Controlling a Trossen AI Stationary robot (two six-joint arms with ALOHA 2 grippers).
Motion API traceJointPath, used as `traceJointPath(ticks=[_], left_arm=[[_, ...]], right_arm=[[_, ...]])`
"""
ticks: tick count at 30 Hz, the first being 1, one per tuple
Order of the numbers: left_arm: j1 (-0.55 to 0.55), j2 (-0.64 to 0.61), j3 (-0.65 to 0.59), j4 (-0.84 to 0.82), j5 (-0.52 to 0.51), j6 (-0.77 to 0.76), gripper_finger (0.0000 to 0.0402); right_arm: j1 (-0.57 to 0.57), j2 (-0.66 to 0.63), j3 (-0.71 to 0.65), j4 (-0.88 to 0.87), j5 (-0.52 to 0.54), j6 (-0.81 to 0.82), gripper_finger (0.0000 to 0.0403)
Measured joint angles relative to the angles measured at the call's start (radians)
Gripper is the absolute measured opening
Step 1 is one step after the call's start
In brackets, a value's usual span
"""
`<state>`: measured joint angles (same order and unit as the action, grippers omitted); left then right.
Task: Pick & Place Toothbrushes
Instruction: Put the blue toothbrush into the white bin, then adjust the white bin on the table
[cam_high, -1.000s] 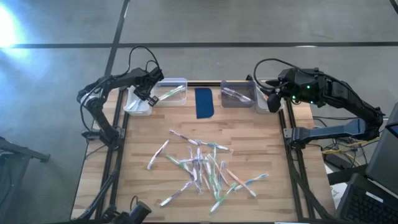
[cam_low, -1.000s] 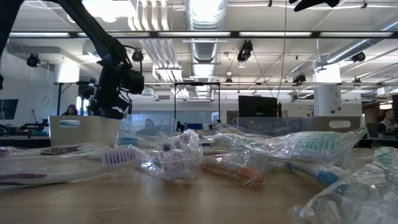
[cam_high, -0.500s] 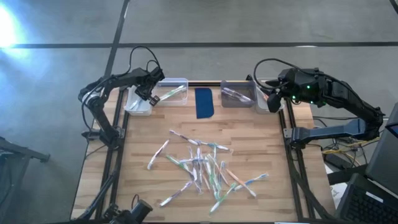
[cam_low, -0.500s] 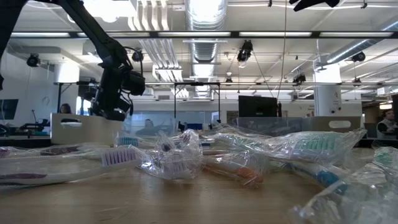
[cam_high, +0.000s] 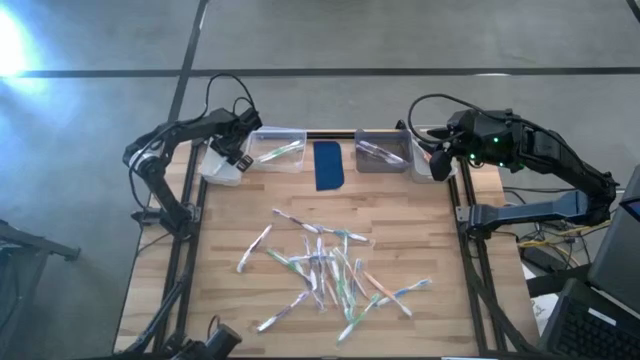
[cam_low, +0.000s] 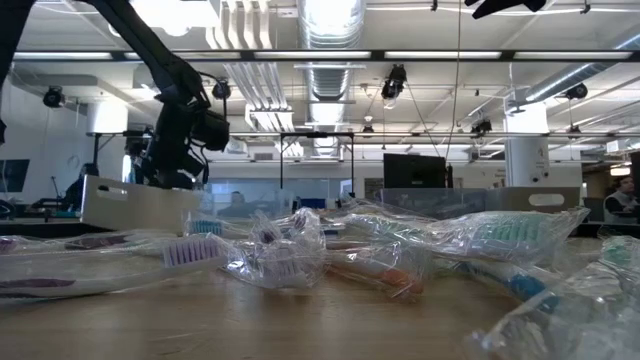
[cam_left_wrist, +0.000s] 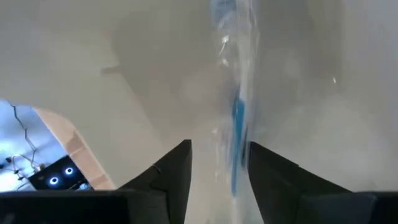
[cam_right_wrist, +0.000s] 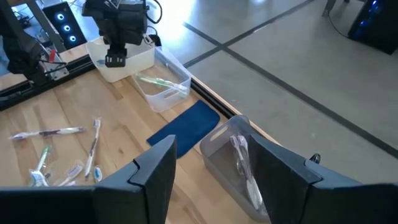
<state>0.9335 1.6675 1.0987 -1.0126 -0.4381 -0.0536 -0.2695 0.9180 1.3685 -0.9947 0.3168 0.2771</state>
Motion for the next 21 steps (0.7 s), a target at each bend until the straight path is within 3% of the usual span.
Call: traceJointPath(ticks=[4, 10, 21], left_arm=[[-0.001, -0.021, 0.019, -0.043, 0.030, -0.011, 0.0157], [-0.001, -0.079, 0.060, -0.051, 0.157, -0.044, 0.0156], [-0.041, -0.098, 0.136, 0.082, 0.278, -0.055, 0.0130]], right_arm=[[0.000, 0.000, 0.000, 0.000, 0.000, 0.000, 0.0190], [0.000, 0.000, 0.000, 0.000, -0.001, 0.000, 0.0175], [0.000, 0.000, 0.000, 0.003, -0.001, -0.026, 0.0144]])
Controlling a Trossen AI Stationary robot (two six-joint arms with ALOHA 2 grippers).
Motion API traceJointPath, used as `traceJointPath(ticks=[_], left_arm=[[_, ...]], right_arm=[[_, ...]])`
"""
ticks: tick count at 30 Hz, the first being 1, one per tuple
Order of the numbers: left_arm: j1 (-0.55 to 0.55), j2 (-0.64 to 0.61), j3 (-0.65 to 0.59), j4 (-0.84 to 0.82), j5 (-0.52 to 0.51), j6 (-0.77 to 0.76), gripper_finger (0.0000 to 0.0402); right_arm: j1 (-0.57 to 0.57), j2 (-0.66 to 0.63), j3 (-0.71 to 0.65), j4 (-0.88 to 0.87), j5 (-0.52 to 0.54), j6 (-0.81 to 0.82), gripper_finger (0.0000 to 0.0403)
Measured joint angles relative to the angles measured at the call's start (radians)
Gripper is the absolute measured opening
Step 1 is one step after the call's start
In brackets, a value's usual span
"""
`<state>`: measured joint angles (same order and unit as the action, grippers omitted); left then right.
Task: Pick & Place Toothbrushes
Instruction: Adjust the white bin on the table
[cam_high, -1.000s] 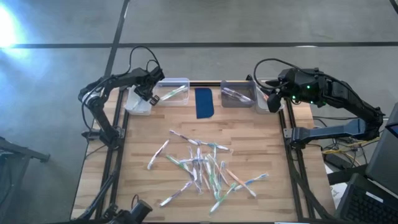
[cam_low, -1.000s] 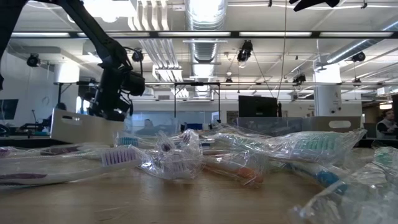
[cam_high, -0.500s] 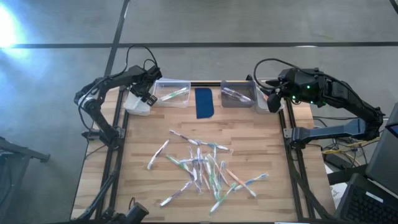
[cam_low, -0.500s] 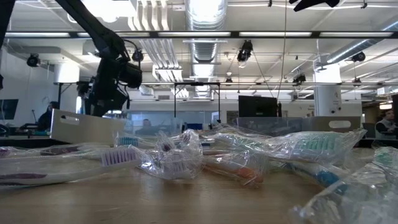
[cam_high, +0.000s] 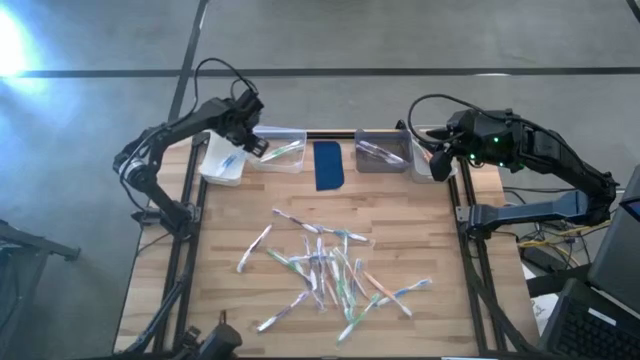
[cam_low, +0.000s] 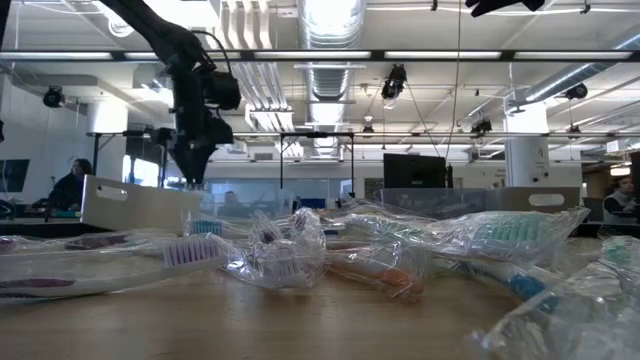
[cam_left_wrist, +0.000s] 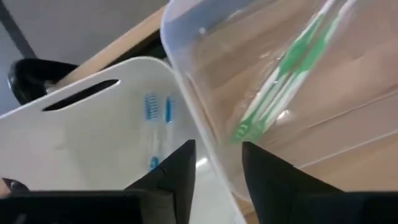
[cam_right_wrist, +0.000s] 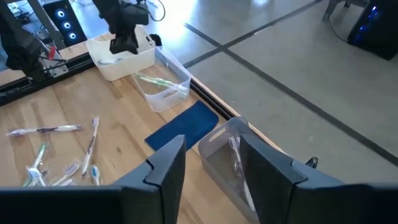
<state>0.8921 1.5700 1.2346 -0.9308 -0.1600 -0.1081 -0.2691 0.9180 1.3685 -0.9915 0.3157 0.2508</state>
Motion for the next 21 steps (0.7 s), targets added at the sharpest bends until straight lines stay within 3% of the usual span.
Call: traceJointPath(ticks=[8, 13, 21], left_arm=[[-0.005, -0.055, 0.063, -0.313, -0.170, -0.124, 0.0094], [-0.020, -0.079, -0.003, -0.358, -0.167, -0.193, 0.0090], [-0.081, -0.077, -0.105, -0.248, -0.062, -0.230, 0.0090]], right_arm=[[0.001, -0.006, 0.000, -0.002, -0.001, 0.011, 0.0121], [0.000, 0.000, 0.000, 0.002, 0.005, -0.011, 0.0109], [0.000, 0.007, 0.000, 0.002, 0.017, -0.018, 0.0095]])
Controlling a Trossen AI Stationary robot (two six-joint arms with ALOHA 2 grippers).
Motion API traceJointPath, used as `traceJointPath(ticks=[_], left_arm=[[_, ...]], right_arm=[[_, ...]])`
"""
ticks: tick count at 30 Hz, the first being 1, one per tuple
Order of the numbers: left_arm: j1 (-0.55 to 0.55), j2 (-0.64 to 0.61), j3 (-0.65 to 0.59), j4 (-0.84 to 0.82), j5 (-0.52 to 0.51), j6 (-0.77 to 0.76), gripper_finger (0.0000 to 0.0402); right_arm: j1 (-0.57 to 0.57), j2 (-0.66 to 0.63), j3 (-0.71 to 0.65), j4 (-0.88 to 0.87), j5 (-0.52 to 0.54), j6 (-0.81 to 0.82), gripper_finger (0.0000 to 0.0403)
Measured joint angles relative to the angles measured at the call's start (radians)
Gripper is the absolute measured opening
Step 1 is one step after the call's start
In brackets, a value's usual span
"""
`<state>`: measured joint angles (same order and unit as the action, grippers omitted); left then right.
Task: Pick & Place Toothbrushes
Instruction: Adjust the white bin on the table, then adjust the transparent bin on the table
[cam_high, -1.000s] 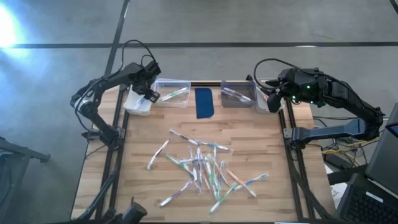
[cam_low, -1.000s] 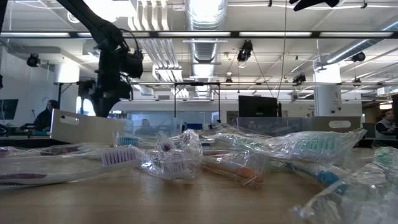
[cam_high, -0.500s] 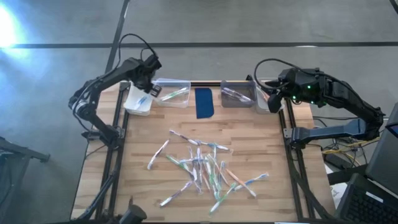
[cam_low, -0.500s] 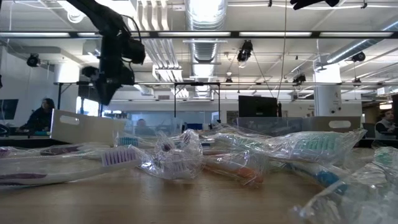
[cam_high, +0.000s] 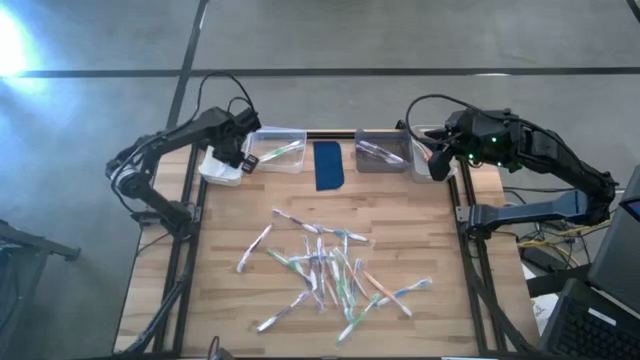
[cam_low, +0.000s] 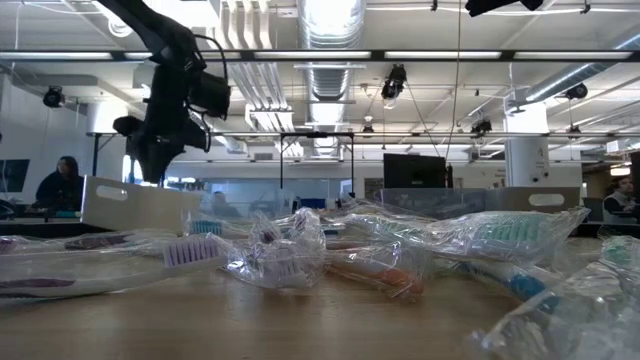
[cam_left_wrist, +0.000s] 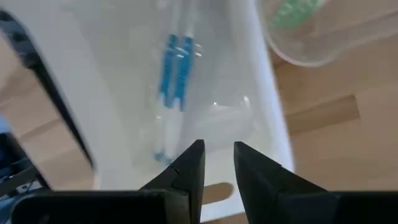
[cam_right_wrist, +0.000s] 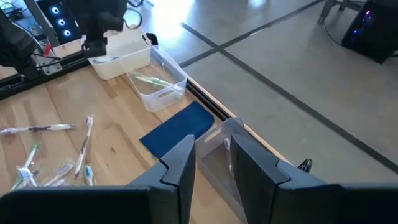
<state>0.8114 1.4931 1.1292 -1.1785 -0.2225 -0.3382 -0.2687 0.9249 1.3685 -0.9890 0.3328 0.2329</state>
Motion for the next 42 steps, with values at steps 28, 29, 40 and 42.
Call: traceJointPath(ticks=[28, 29, 40, 42], left_arm=[[-0.012, -0.001, -0.001, 0.174, 0.055, -0.031, 0.0090], [-0.012, -0.001, 0.026, 0.176, 0.041, -0.029, 0.0090], [0.027, 0.127, 0.169, 0.338, 0.031, 0.026, 0.0090], [0.041, 0.170, 0.170, 0.343, 0.032, 0.020, 0.0090]], right_arm=[[0.000, -0.002, 0.000, -0.002, 0.000, 0.002, 0.0099], [0.000, -0.002, 0.000, -0.002, 0.000, 0.003, 0.0102], [-0.001, 0.000, 0.000, -0.001, 0.008, -0.001, 0.0121], [-0.001, 0.000, 0.000, -0.001, 0.008, -0.001, 0.0124]])
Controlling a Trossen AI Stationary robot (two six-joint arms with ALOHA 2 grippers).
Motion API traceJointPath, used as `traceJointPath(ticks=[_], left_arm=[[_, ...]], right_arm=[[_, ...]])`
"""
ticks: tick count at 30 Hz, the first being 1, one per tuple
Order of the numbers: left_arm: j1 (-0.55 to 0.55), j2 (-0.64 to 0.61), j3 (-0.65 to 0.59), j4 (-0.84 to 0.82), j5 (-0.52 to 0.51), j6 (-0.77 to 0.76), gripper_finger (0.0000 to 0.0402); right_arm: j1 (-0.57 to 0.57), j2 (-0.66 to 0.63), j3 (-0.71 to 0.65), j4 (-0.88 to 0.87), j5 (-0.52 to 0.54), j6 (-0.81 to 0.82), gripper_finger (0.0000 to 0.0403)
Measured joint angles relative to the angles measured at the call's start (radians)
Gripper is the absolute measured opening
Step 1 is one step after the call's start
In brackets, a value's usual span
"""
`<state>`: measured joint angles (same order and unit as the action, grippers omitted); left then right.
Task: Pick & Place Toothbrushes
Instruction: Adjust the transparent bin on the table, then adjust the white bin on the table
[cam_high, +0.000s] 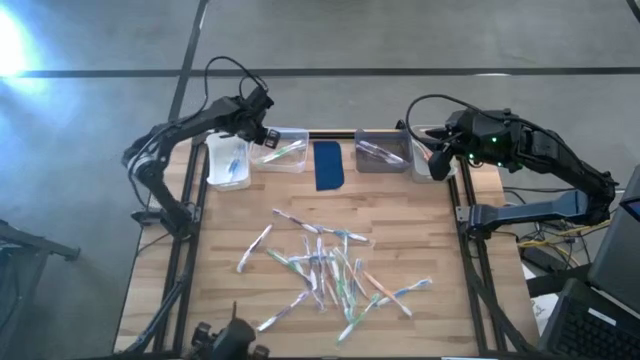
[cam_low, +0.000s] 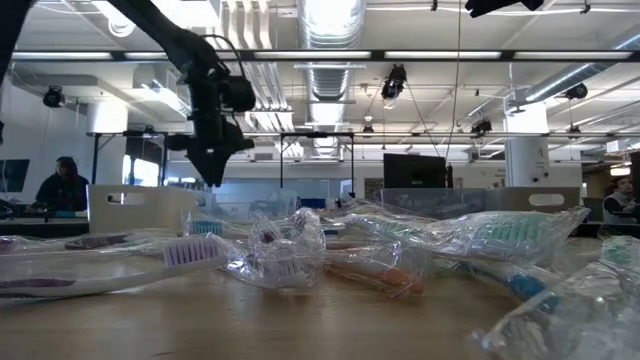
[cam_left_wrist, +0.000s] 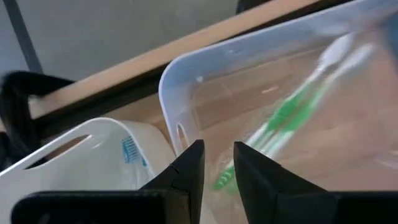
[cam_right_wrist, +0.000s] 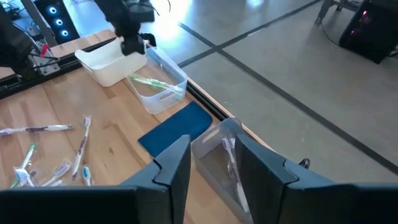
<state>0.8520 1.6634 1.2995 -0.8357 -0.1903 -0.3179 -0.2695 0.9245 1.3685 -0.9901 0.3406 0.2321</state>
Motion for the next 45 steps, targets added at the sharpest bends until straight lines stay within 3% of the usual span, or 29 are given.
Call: traceJointPath(ticks=[7, 19, 24, 27, 31, 38, 42, 45], left_arm=[[0.045, 0.078, 0.005, 0.047, -0.002, -0.051, 0.0089], [0.054, 0.087, 0.005, -0.004, -0.070, -0.081, 0.0089], [0.039, 0.053, 0.005, 0.000, 0.065, -0.062, 0.0089], [-0.001, -0.010, 0.005, -0.012, 0.087, -0.040, 0.0089], [-0.080, -0.119, 0.005, -0.147, 0.100, 0.048, 0.0089], [-0.294, -0.277, 0.003, -0.575, 0.104, 0.129, 0.0089], [-0.393, -0.322, -0.042, -0.733, -0.028, 0.111, 0.0089], [-0.409, -0.353, -0.112, -0.729, -0.035, 0.123, 0.0089]], right_arm=[[0.000, 0.000, 0.000, 0.000, 0.000, 0.003, 0.0135], [0.000, 0.000, 0.000, 0.000, 0.000, 0.001, 0.0130], [0.001, 0.000, -0.001, 0.000, 0.000, 0.001, 0.0113], [0.001, 0.000, -0.001, 0.000, 0.000, -0.003, 0.0105], [0.001, 0.000, -0.001, -0.001, 0.000, -0.004, 0.0095], [0.000, 0.000, -0.002, 0.000, 0.001, -0.008, 0.0083], [0.000, 0.002, -0.002, 0.001, 0.001, -0.008, 0.0079], [0.000, 0.002, -0.002, 0.001, 0.001, -0.008, 0.0083]])
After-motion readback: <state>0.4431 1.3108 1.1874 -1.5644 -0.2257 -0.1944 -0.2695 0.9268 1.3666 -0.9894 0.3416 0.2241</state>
